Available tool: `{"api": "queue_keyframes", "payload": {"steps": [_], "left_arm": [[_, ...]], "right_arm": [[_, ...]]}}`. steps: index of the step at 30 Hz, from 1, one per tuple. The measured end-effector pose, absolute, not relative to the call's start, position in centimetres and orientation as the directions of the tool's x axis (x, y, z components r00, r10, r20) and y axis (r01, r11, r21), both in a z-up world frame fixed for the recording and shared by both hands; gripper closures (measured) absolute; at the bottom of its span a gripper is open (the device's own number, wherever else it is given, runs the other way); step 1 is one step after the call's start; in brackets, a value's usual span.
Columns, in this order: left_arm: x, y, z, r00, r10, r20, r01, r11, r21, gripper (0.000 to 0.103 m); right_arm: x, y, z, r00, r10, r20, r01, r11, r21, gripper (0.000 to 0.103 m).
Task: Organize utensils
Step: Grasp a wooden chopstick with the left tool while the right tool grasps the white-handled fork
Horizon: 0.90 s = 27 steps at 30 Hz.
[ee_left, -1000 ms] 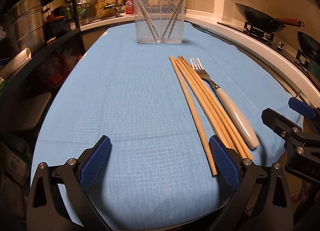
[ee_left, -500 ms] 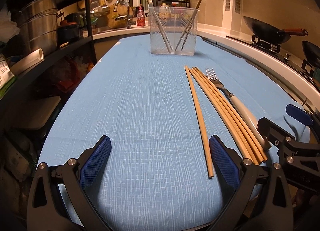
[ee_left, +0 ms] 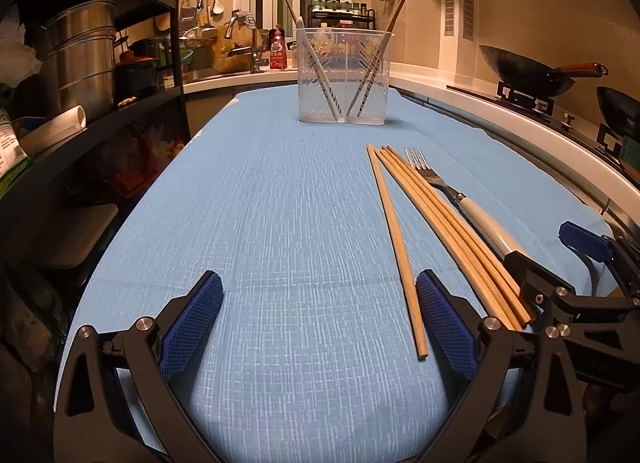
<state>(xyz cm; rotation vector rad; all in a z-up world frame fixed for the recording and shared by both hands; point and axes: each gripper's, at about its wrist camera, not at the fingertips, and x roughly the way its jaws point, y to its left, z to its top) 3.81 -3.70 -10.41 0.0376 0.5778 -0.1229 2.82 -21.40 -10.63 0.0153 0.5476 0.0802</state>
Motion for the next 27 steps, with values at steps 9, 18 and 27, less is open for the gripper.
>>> {"api": "queue_keyframes", "payload": {"steps": [9, 18, 27], "left_arm": [[3.3, -4.3, -10.7, 0.853, -0.125, -0.507, 0.149, 0.989, 0.007, 0.023], [2.5, -6.9, -10.2, 0.811, -0.254, -0.527, 0.320, 0.947, 0.036, 0.096], [3.0, -6.0, -9.6, 0.788, -0.265, -0.556, 0.315, 0.949, -0.005, 0.096]], "right_arm": [[2.3, -21.4, -10.9, 0.863, 0.107, -0.493, -0.101, 0.994, 0.039, 0.027], [2.0, -20.1, -10.7, 0.846, 0.219, -0.487, -0.220, 0.974, 0.056, 0.083], [2.2, -20.9, -10.0, 0.840, 0.224, -0.495, -0.213, 0.974, 0.080, 0.085]]}}
